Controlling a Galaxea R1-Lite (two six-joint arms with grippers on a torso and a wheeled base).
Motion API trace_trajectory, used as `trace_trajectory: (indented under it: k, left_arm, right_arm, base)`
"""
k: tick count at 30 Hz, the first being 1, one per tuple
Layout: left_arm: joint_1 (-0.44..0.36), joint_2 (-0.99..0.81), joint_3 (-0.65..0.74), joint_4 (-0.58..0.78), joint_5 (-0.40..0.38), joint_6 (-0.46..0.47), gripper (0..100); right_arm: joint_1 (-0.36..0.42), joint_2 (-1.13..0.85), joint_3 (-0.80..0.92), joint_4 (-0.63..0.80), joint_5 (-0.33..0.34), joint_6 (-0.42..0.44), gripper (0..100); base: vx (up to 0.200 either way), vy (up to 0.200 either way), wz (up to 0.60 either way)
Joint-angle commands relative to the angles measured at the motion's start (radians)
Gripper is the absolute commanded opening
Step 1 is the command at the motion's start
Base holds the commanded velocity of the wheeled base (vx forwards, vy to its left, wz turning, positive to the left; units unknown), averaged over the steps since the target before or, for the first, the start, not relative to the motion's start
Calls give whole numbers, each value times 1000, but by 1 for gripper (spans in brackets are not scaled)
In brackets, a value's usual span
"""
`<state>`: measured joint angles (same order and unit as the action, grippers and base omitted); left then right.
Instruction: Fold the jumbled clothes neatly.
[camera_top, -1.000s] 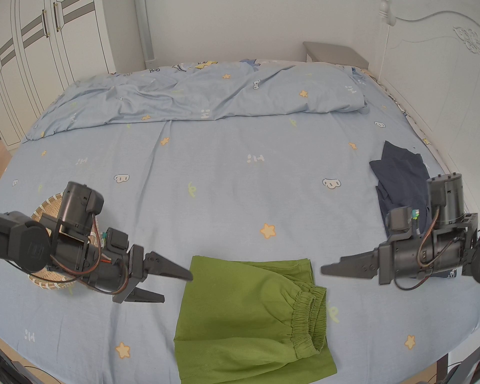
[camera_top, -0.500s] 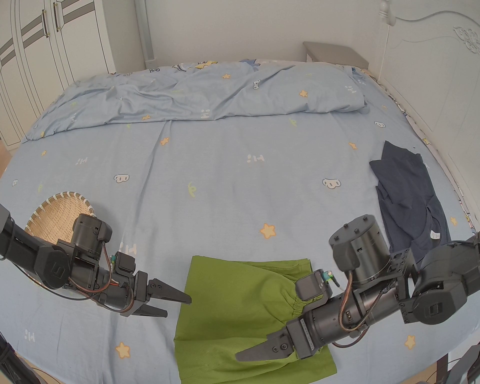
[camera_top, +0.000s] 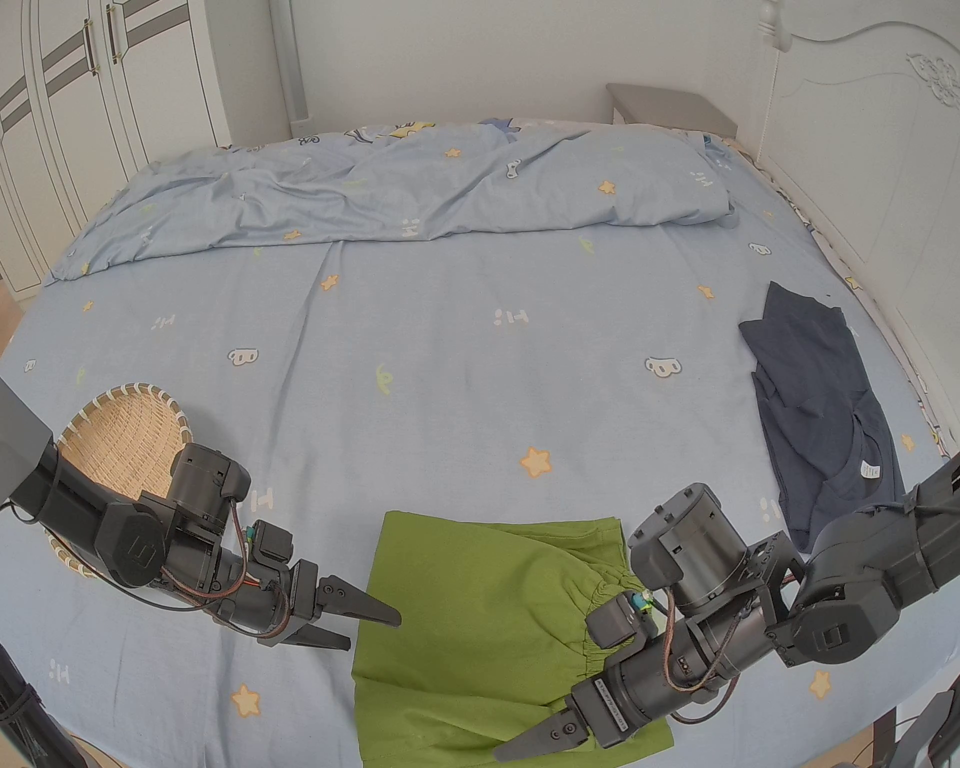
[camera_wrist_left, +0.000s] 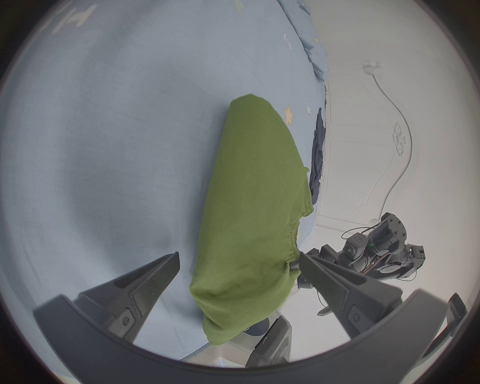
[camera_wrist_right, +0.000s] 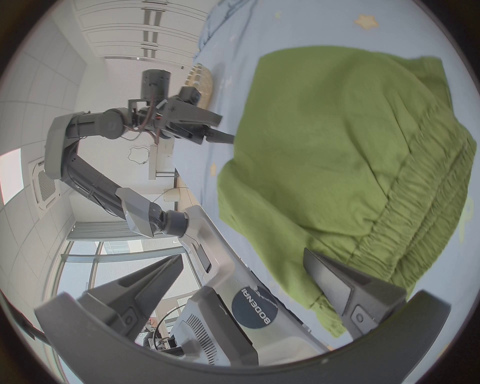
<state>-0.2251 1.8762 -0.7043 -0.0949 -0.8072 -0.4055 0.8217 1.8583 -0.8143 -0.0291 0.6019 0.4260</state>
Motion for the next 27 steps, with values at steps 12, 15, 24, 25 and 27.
trace_trajectory:
  k: [12, 15, 24, 25, 27]
  left_arm:
    - [-68, 55, 11, -98, 3, -9, 100]
    - [-100, 72, 5, -123, 5, -9, 100]
    - [-131, 120, -11, -164, 10, -7, 100]
    - [-129, 121, -12, -164, 10, -7, 100]
    - [-132, 129, -12, -164, 10, -10, 100]
  right_arm:
    - [-177, 2, 124, 28, 101, -125, 100]
    - [-199, 22, 129, 26, 101, -150, 100]
    - [-233, 58, 133, -9, 102, -164, 100]
    - [-233, 58, 133, -11, 102, -164, 100]
    - [-233, 56, 136, -12, 104, -165, 100]
  base:
    - [0, 0, 0]
    - [0, 0, 0]
    - [0, 0, 0]
    - [0, 0, 0]
    - [0, 0, 0]
